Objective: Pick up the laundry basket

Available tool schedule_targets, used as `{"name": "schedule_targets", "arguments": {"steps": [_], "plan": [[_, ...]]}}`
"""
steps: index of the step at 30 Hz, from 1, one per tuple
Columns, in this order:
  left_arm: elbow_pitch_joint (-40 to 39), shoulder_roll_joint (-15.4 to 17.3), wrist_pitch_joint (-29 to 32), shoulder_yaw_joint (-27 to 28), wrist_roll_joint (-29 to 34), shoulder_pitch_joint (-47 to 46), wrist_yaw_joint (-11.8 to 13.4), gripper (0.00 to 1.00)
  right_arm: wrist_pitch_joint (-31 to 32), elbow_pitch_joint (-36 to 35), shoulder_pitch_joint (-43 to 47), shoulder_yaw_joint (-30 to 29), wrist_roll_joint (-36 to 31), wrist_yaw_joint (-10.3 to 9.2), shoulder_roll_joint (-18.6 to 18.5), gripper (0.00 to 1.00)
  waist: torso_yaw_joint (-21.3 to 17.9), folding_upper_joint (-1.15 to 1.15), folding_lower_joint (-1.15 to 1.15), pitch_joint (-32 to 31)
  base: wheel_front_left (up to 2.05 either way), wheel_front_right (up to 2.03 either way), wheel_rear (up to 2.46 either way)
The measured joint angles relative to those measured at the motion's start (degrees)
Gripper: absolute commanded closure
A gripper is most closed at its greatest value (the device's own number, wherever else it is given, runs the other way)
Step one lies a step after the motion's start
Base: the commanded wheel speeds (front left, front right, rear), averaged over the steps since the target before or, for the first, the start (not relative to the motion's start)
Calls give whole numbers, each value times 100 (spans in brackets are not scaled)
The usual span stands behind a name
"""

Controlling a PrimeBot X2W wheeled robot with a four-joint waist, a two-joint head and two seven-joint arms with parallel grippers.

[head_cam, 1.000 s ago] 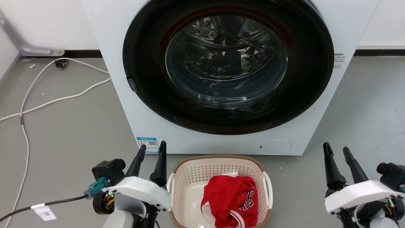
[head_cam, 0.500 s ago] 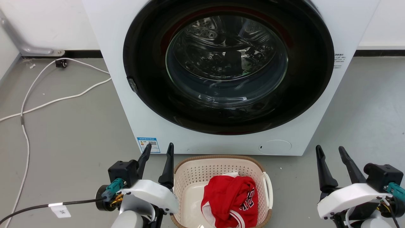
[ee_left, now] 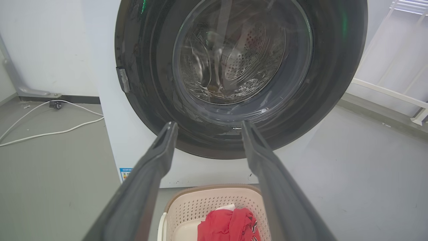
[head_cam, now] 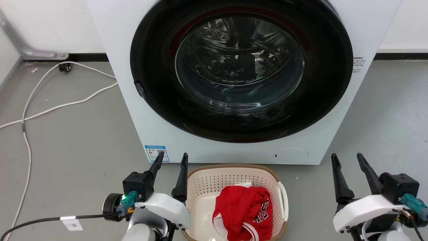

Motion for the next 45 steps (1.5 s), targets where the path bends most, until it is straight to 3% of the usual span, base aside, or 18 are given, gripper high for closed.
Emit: {"name": "schedule_targets", "arguments": {"steps": [28, 45], "plan": [[77, -53, -278, -70, 845, -53, 27, 0, -302, 49, 17, -64, -675, 8, 53, 0, -16, 0, 0, 6, 0, 0, 0], [119, -56, -293, -12, 788, -143, 78, 0, -354, 148, -40, -58, -546, 8, 64, 0, -28, 0, -1, 197, 0, 0, 0]]}}
